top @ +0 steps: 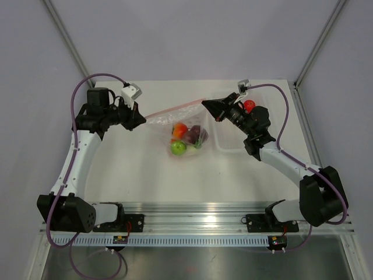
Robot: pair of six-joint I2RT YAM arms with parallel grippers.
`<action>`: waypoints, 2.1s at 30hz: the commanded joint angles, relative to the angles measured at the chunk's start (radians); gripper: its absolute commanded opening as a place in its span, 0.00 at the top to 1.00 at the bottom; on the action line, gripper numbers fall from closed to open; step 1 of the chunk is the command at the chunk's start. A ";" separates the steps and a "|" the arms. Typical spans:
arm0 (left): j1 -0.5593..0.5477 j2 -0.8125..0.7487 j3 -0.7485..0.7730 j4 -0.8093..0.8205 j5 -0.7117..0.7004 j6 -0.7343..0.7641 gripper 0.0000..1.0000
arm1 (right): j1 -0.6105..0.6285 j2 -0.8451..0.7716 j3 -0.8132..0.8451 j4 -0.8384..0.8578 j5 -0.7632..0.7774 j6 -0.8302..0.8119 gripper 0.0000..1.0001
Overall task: Place the food in the zip-top bag and seal the zipper
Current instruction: Zip the zipper food storage bag at the center of the board, then place the zipper food storage bag at the center of the board, then reset both arms
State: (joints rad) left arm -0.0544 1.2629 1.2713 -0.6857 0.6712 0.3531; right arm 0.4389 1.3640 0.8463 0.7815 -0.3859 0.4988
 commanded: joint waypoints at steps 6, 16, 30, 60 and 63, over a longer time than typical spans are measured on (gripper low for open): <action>0.042 0.013 0.108 0.061 -0.056 -0.098 1.00 | -0.023 0.075 0.121 0.079 -0.007 0.056 1.00; 0.051 0.122 0.328 0.245 -0.185 -0.215 1.00 | -0.025 0.329 0.505 0.010 -0.108 0.017 1.00; 0.053 -0.029 0.194 0.236 -0.073 -0.215 0.13 | -0.023 0.337 0.343 -0.080 -0.179 0.044 0.03; 0.021 -0.160 0.047 0.110 -0.417 -0.566 0.01 | -0.025 -0.085 0.430 -1.336 0.933 -0.197 0.01; 0.019 -0.200 -0.016 0.138 -0.452 -0.575 0.01 | -0.025 -0.100 0.419 -1.432 0.989 -0.157 0.01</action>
State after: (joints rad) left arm -0.0296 1.1183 1.2884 -0.5816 0.2867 -0.1768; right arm 0.4160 1.2869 1.2415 -0.4847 0.4419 0.2859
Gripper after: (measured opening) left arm 0.988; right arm 0.993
